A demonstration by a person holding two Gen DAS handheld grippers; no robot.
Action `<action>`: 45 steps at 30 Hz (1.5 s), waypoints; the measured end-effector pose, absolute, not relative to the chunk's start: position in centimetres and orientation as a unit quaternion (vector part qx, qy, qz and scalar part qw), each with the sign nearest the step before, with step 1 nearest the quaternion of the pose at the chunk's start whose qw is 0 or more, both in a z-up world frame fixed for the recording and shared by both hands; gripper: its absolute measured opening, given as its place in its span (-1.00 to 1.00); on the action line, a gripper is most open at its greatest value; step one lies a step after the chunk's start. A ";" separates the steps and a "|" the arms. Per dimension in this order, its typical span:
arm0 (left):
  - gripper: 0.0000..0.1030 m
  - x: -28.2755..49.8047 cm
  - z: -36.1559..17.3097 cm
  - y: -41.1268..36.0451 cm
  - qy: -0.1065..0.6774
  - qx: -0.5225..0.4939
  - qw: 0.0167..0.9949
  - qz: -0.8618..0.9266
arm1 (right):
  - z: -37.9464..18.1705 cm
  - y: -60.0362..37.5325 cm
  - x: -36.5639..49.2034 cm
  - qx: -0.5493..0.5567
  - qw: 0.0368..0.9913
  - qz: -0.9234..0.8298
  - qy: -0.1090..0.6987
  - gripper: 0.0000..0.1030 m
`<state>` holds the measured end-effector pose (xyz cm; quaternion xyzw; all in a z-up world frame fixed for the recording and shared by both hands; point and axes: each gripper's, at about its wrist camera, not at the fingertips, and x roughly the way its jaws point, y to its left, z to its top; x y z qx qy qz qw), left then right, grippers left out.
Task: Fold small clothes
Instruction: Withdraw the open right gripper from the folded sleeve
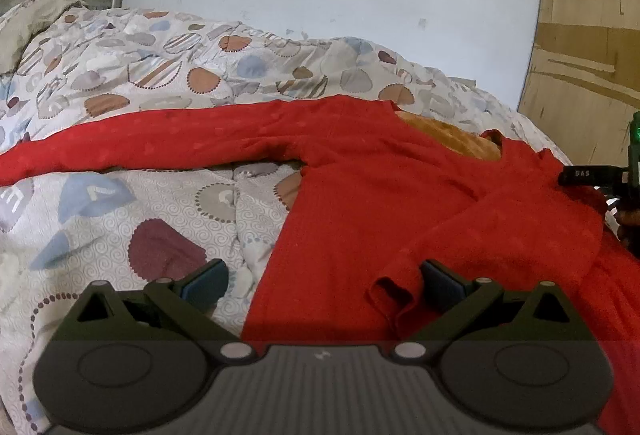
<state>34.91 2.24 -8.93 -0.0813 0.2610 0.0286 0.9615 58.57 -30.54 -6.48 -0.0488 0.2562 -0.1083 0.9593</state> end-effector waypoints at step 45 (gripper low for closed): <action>0.99 31.3 -4.6 21.4 0.319 -0.205 0.904 0.200 | -3.0 -18.4 32.8 -0.037 0.969 0.055 0.236 0.99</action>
